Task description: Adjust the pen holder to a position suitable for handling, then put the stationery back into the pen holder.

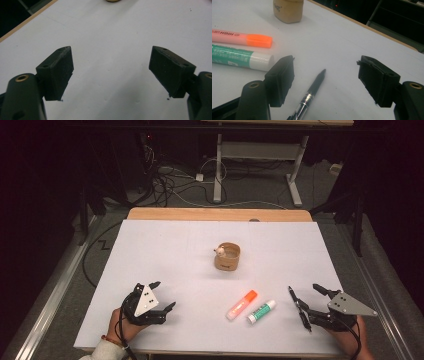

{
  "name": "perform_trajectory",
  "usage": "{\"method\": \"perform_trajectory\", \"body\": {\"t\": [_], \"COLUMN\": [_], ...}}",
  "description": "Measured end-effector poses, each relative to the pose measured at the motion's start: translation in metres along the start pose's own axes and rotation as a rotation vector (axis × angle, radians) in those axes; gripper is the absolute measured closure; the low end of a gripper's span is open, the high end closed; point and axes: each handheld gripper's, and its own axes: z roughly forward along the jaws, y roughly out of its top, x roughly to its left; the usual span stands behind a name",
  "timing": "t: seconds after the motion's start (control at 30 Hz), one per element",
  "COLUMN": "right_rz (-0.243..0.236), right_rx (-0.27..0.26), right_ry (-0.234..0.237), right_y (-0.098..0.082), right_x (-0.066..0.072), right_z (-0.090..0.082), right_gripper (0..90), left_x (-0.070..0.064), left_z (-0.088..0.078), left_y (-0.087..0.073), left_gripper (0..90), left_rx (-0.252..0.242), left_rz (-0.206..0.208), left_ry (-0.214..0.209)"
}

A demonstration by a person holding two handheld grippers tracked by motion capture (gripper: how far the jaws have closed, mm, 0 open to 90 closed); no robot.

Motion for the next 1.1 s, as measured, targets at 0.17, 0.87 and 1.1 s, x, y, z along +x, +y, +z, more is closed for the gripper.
{"method": "perform_trajectory", "body": {"t": [0.17,0.87,1.1], "right_rz": [0.020,0.188,0.211], "right_rx": [0.019,0.368,0.608], "right_ry": [0.001,0.101,0.124], "right_y": [0.002,0.040,0.055], "right_x": [-0.001,-0.009,-0.018], "right_z": [0.002,0.027,0.056], "right_gripper": [31.0,37.6,45.0], "left_x": [0.003,-0.002,-0.002], "left_z": [-0.001,-0.004,-0.005], "left_y": [-0.002,0.001,0.003], "left_gripper": [19.1,19.1,18.9], "left_rx": [-0.004,-0.001,-0.009], "left_rz": [-0.011,-0.013,-0.018], "left_ry": [0.002,0.012,-0.007]}}
